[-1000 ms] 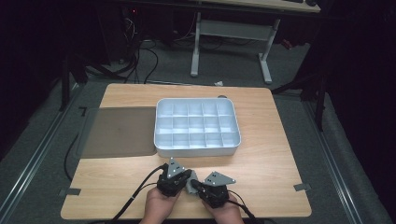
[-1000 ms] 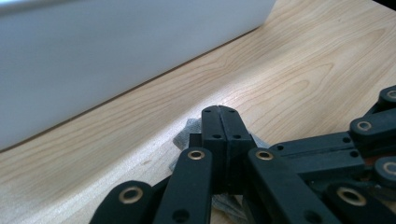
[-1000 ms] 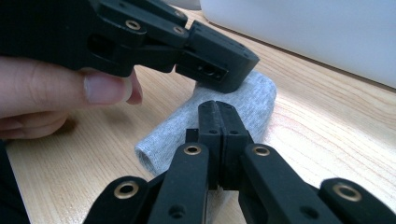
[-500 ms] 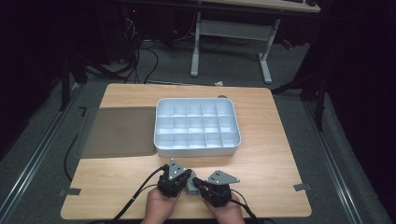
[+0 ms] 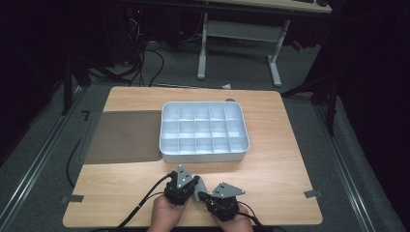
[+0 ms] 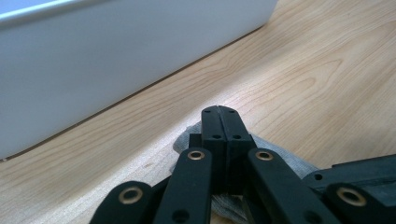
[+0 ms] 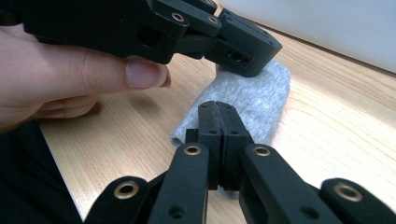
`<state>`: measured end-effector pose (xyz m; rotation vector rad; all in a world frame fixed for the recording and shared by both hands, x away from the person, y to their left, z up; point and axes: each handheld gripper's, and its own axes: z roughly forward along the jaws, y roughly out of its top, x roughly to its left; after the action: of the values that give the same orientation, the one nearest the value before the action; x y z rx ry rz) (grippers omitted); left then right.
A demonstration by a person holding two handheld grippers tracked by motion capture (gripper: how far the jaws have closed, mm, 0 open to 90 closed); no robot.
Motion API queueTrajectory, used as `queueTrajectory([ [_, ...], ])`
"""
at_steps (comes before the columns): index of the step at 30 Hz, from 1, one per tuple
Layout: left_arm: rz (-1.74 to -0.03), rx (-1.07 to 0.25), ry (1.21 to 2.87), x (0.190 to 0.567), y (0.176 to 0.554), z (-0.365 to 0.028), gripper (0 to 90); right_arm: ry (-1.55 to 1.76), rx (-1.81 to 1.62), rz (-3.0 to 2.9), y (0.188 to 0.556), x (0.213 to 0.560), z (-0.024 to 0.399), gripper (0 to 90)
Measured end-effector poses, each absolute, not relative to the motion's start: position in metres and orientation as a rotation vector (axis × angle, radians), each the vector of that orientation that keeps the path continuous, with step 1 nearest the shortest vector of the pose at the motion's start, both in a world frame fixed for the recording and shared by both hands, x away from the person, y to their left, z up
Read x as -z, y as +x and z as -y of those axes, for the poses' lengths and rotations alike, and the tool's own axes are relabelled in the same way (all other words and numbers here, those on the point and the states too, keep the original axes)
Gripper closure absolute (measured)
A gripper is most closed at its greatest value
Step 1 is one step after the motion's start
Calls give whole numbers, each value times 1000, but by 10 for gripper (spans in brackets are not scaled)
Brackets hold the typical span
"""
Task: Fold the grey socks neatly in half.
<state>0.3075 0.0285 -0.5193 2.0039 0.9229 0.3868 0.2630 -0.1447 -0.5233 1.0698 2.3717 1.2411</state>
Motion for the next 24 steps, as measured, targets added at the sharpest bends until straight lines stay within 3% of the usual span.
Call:
queueTrajectory([
  [6,-922,-336,1968,511,303,-26,859,1060,-1248,-2381,265,525,144,900],
  [19,-917,-380,1965,527,299,-37,900,1058,-1258,-2373,264,526,147,900],
  [24,-916,-382,1963,527,299,-37,900,1105,-1307,-2355,267,515,152,786],
])
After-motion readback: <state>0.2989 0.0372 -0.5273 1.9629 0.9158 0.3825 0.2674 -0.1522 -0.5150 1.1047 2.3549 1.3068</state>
